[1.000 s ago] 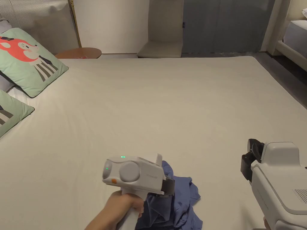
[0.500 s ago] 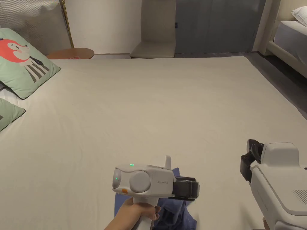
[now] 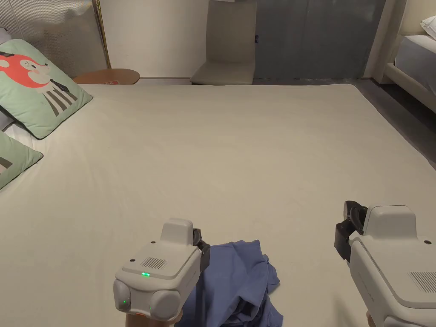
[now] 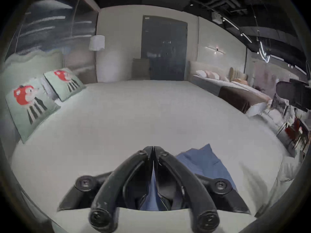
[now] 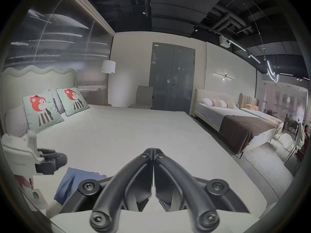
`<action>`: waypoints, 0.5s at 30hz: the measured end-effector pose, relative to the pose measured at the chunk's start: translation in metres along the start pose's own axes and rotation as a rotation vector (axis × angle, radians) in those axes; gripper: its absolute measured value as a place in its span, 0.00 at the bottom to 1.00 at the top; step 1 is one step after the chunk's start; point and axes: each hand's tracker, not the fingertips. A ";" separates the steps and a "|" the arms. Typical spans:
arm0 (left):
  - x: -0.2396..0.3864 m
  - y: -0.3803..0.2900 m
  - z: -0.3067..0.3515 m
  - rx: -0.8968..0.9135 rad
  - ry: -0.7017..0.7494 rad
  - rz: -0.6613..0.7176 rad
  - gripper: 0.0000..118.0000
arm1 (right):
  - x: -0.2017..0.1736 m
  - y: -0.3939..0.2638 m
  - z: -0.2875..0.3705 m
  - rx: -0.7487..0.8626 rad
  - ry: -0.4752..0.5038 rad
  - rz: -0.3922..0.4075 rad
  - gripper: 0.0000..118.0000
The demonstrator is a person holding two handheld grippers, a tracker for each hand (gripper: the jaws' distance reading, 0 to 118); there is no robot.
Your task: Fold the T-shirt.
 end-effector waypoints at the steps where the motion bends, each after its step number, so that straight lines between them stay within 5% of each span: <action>1: -0.001 -0.007 -0.003 -0.008 -0.014 0.004 0.00 | 0.000 0.000 0.000 -0.001 0.001 0.000 0.00; 15: 0.082 -0.060 -0.037 -0.165 -0.173 -0.064 0.00 | 0.020 -0.009 0.000 -0.025 -0.032 -0.006 0.00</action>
